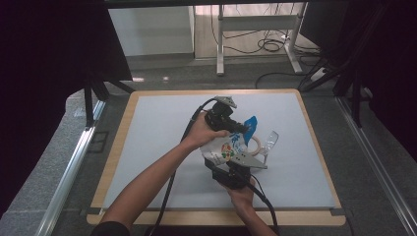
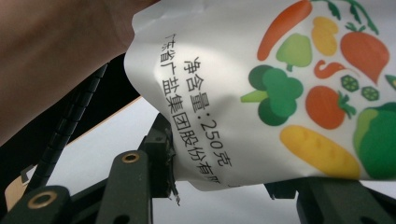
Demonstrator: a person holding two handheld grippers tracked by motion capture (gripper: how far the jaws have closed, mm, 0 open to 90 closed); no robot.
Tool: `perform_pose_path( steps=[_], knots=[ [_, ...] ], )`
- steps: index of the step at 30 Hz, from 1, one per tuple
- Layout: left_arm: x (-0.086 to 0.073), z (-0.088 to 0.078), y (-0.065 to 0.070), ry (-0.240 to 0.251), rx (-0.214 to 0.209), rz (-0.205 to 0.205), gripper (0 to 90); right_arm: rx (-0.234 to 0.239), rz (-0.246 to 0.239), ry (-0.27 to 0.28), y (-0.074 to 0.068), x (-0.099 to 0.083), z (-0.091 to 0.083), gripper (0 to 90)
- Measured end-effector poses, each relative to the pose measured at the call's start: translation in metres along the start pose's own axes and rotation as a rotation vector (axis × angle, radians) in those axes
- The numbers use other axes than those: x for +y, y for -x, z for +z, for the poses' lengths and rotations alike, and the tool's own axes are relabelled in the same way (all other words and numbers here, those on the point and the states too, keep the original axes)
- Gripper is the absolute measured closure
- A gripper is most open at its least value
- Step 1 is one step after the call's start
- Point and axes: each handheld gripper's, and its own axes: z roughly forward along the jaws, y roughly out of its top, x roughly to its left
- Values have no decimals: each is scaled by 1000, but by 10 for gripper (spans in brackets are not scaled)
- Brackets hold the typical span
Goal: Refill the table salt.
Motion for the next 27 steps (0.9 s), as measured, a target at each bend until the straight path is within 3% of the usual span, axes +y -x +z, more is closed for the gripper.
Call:
perform_pose_path(
  steps=[10, 16, 27],
  knots=[
    [1, 1, -1, -2, -7, -2, 897, 10, 12, -2, 0, 3, -3, 542],
    [3, 2, 0, -11, -10, 1, 897, 16, 48, 1, -1, 6, -4, 542],
    [4, 3, 0, -13, -14, 0, 897, -2, 55, -7, -3, 8, -5, 542]
  ],
)
